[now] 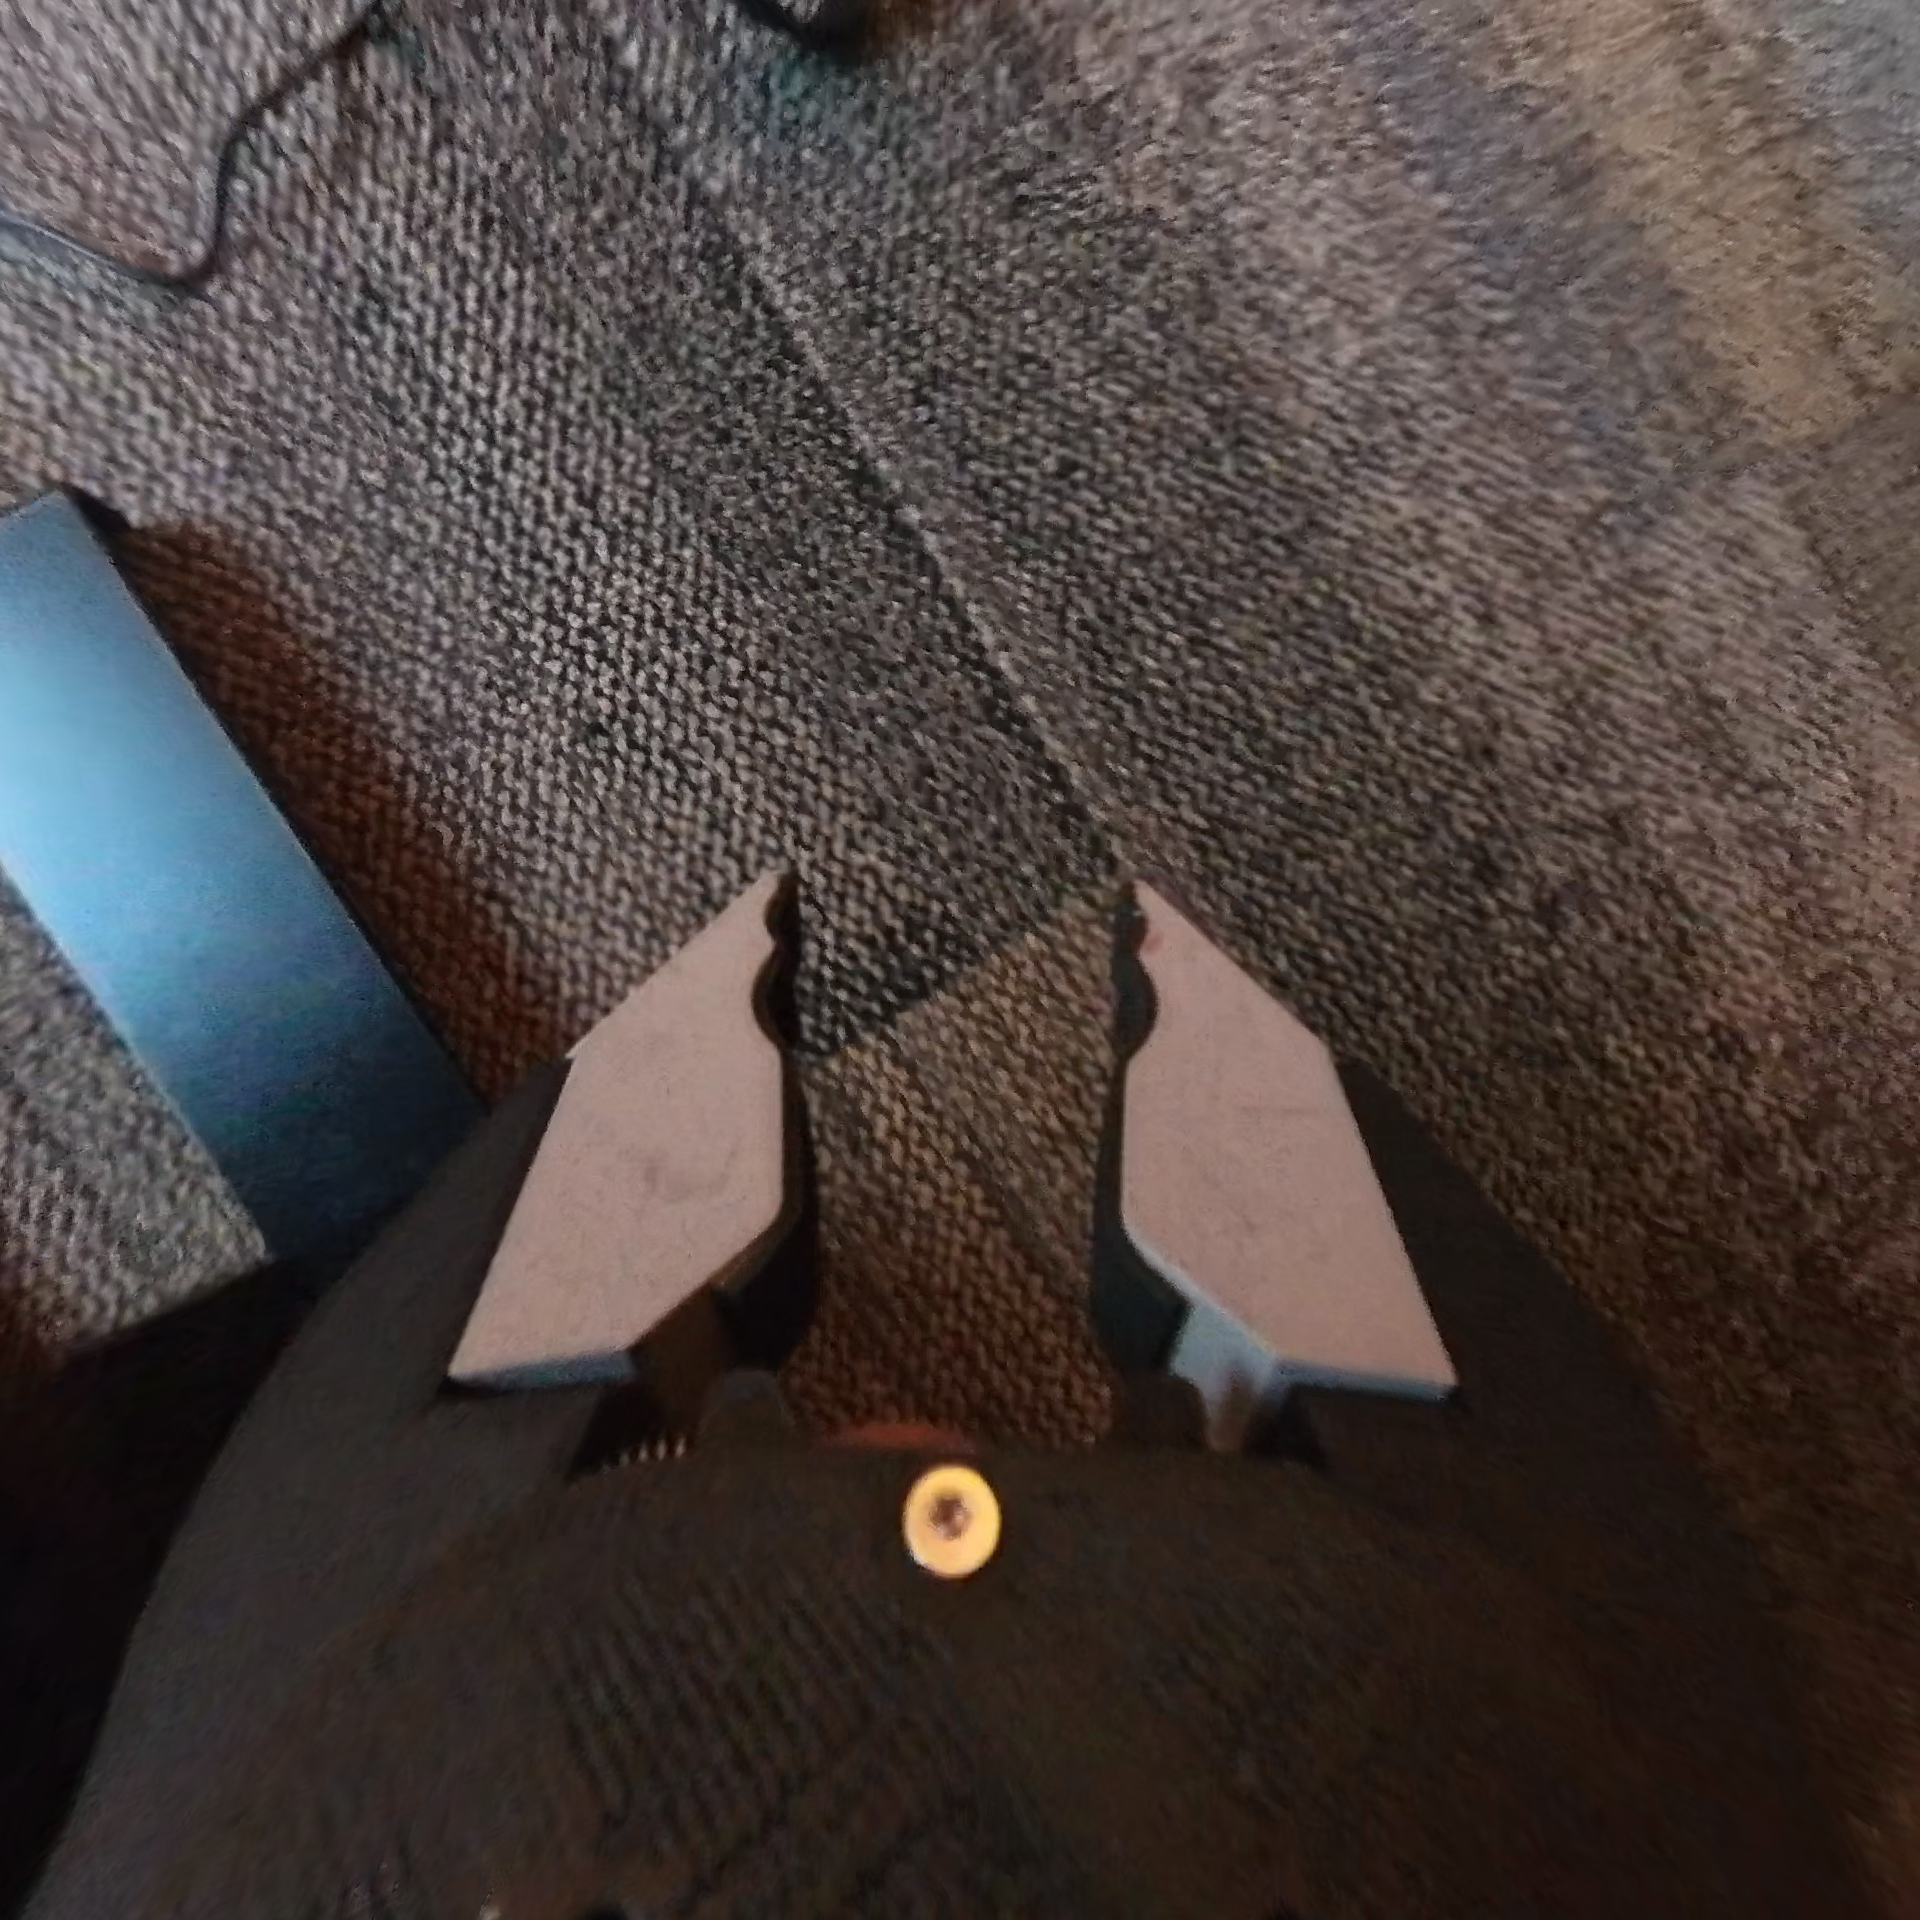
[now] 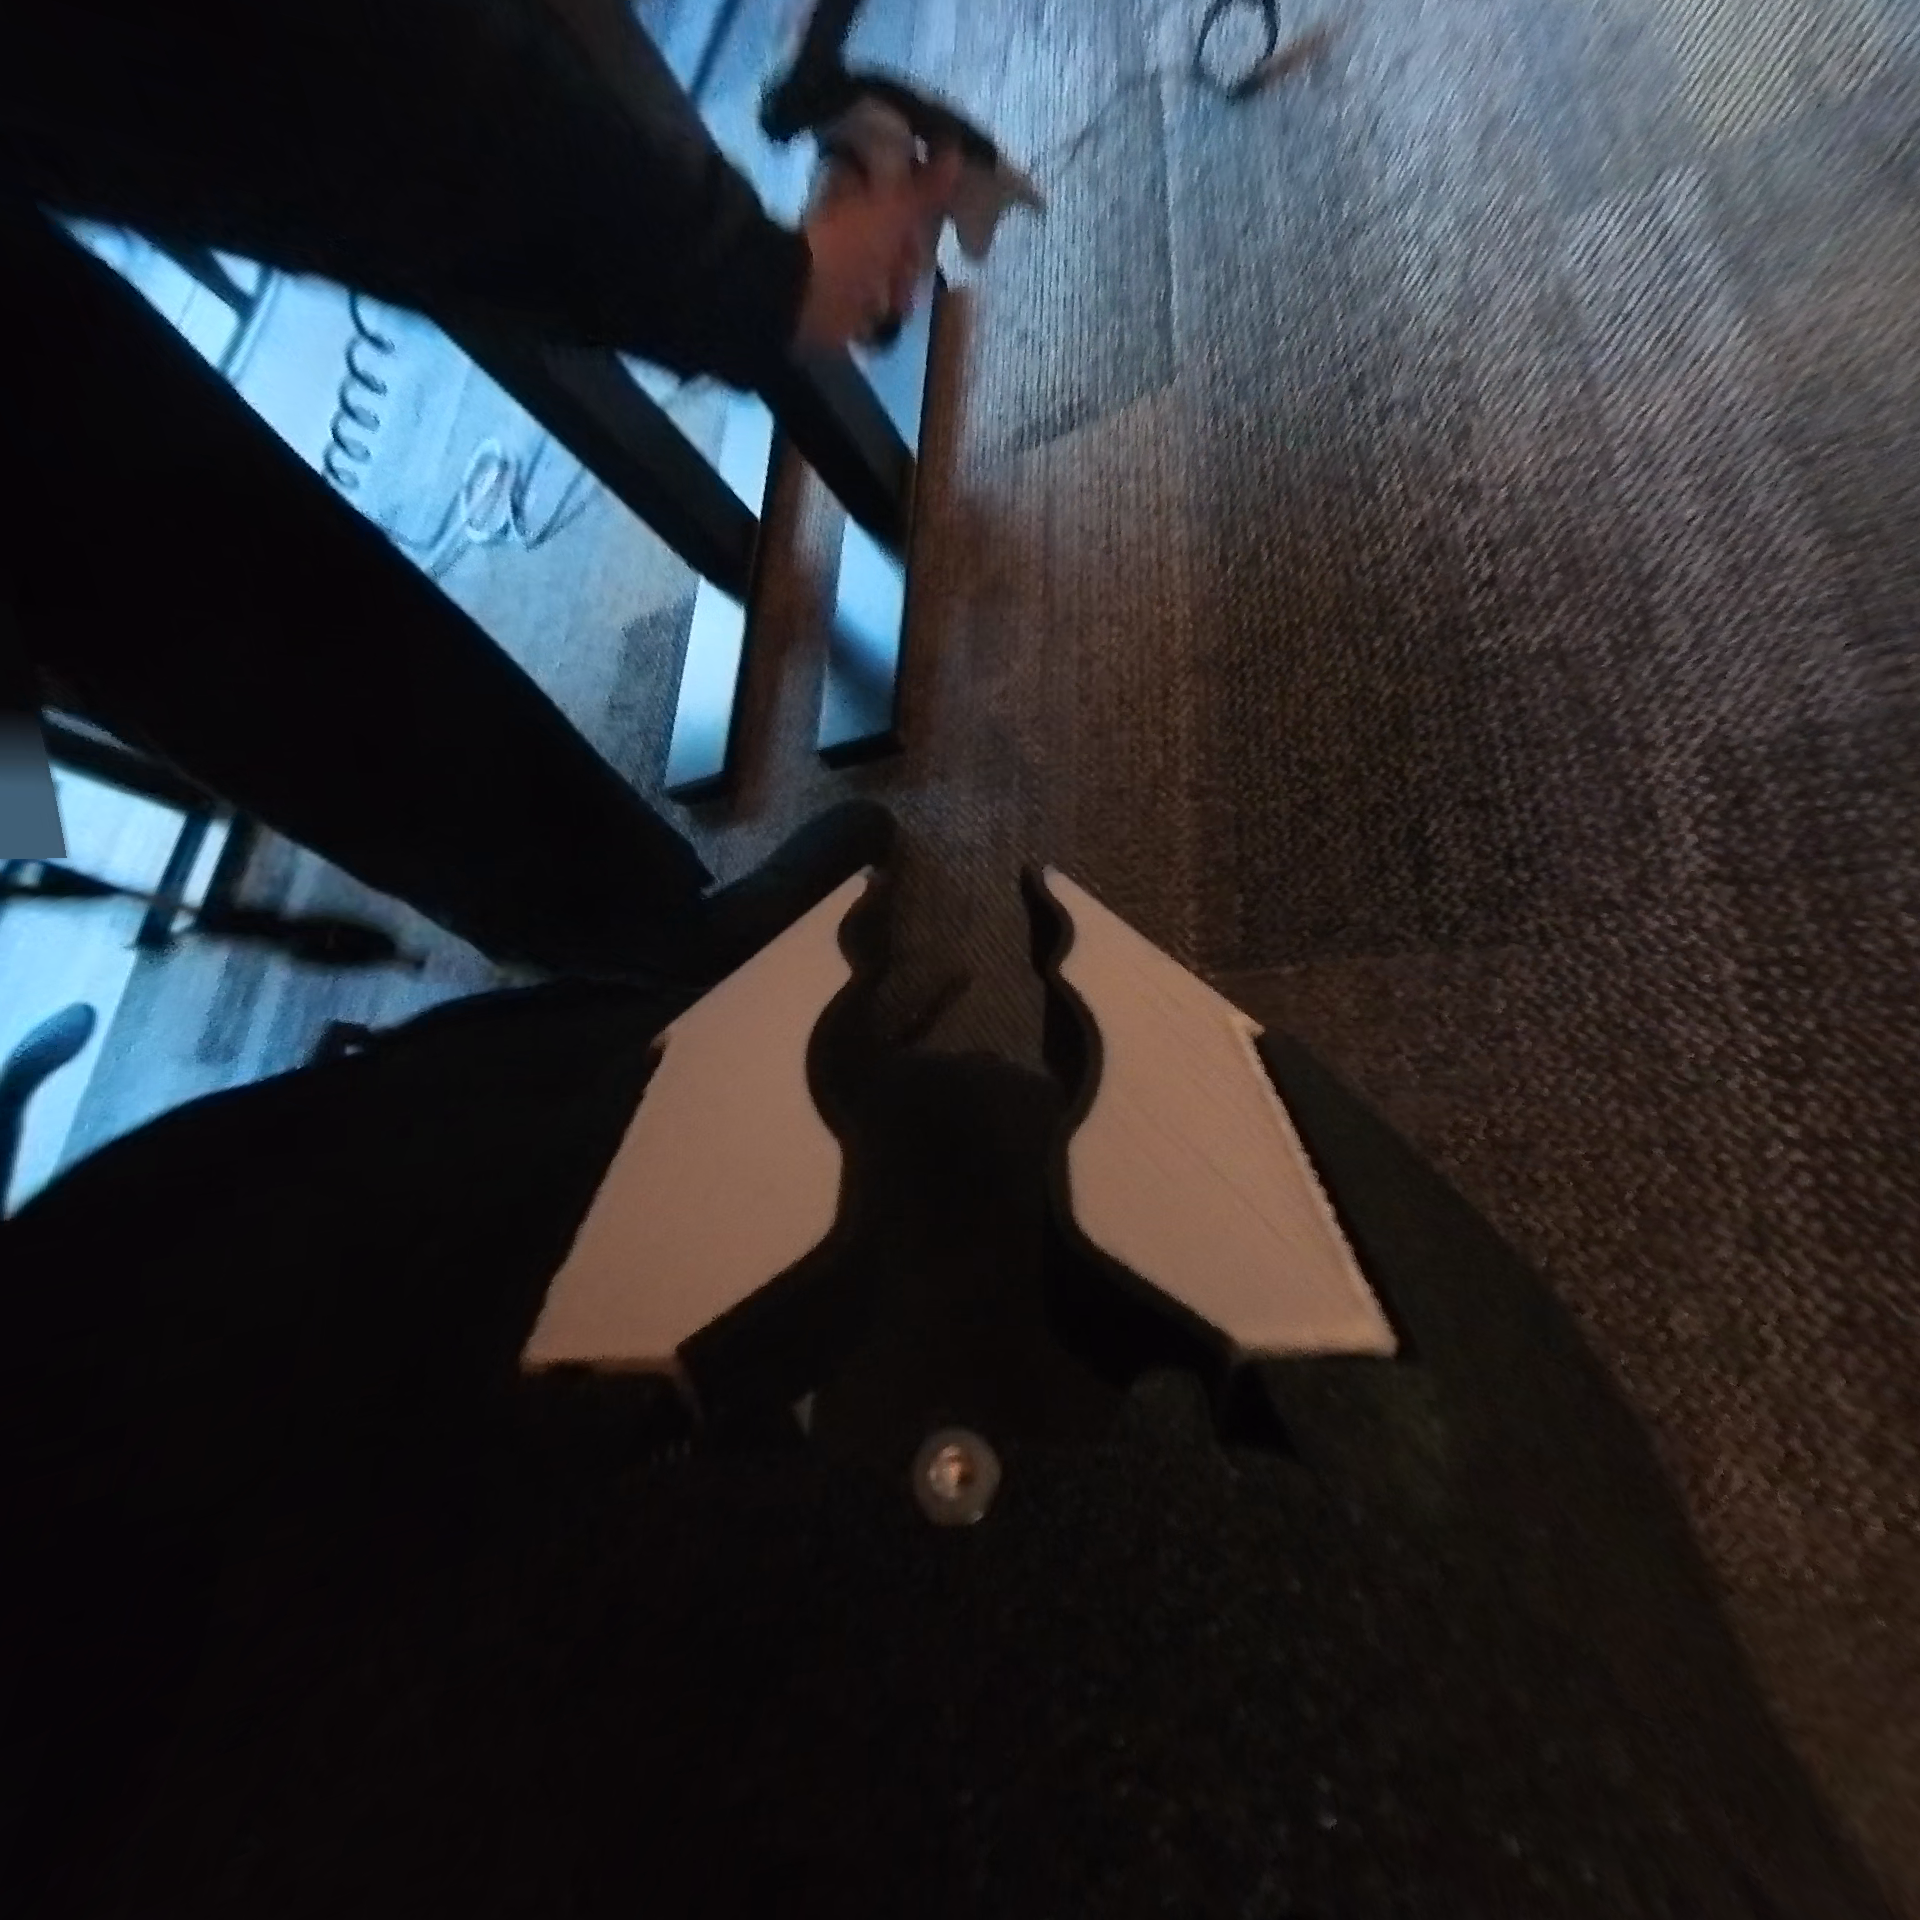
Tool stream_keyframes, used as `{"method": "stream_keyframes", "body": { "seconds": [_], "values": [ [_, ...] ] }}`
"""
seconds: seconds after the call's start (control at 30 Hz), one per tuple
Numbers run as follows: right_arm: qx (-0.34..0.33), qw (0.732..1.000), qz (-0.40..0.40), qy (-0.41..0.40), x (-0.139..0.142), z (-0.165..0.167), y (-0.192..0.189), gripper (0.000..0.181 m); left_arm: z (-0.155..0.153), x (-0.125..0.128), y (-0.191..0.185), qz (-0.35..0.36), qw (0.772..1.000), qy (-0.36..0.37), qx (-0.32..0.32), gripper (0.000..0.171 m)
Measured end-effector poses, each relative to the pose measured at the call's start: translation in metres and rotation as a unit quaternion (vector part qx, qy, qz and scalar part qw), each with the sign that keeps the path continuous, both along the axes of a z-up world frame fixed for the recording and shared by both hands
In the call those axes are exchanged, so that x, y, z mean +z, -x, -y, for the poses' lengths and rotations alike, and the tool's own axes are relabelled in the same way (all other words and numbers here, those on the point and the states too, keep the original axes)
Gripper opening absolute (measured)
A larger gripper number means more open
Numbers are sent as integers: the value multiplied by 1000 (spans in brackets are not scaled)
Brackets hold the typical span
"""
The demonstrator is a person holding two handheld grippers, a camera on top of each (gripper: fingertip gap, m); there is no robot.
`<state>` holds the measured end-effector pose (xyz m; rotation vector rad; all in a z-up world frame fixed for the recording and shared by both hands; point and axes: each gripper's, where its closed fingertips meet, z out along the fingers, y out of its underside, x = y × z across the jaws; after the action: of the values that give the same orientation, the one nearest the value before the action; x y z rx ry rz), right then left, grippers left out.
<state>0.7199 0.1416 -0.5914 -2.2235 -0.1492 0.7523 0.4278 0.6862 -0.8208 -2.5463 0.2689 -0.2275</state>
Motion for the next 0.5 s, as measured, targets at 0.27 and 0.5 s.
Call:
{"method": "stream_keyframes", "body": {
  "seconds": [0.27, 0.5],
  "values": [
    [-4, 999, 38, -30, 80, 64, 62, 29, 245, 44, -63, 29, 993, 6, -116, 48],
    [21, 999, 9, -41, 172, 134, 218, 35, 445, 99, -57, 87, 957, 117, -249, 45]
  ]
}}
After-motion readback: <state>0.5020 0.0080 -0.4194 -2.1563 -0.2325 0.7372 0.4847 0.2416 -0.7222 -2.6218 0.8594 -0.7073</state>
